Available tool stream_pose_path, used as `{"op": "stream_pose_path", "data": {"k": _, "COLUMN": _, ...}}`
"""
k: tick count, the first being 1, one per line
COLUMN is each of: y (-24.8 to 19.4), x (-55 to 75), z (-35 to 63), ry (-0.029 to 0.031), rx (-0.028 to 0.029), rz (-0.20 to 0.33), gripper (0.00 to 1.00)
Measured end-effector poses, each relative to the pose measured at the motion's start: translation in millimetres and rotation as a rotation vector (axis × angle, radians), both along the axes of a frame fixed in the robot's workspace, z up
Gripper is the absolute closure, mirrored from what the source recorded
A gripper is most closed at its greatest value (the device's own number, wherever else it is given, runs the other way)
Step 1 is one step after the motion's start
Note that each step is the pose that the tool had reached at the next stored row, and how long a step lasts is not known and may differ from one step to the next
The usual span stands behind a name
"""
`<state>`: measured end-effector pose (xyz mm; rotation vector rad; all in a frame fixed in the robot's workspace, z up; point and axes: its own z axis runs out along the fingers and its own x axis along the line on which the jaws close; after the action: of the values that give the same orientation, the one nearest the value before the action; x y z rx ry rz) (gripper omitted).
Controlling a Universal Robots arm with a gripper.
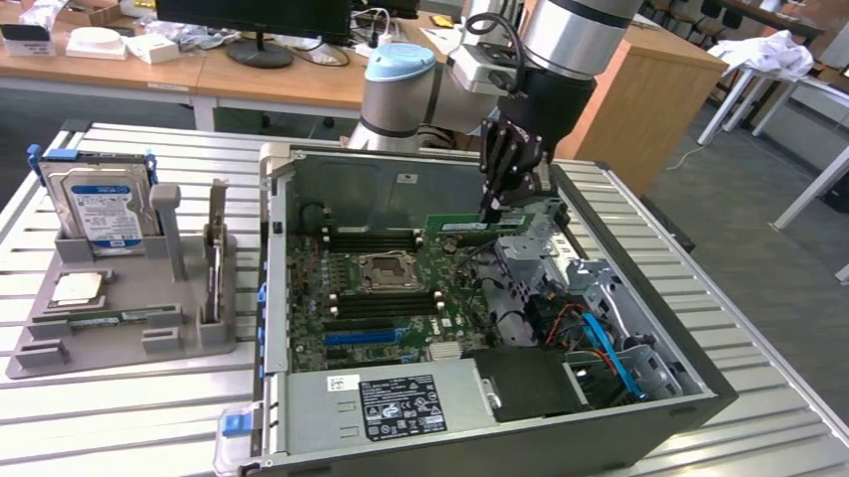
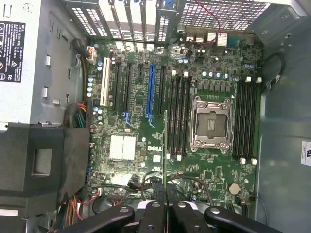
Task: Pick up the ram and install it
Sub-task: 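Insert the ram into the slot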
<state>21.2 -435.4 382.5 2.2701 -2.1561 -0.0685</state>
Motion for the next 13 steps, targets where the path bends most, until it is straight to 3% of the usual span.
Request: {"op": "stream_pose_path", "data": {"k": 13, "y": 0.0, "x": -7.4, "z": -2.1, "ry": 0.0000, "rx": 0.0000, "rz": 0.000, "gripper": 0.88}}
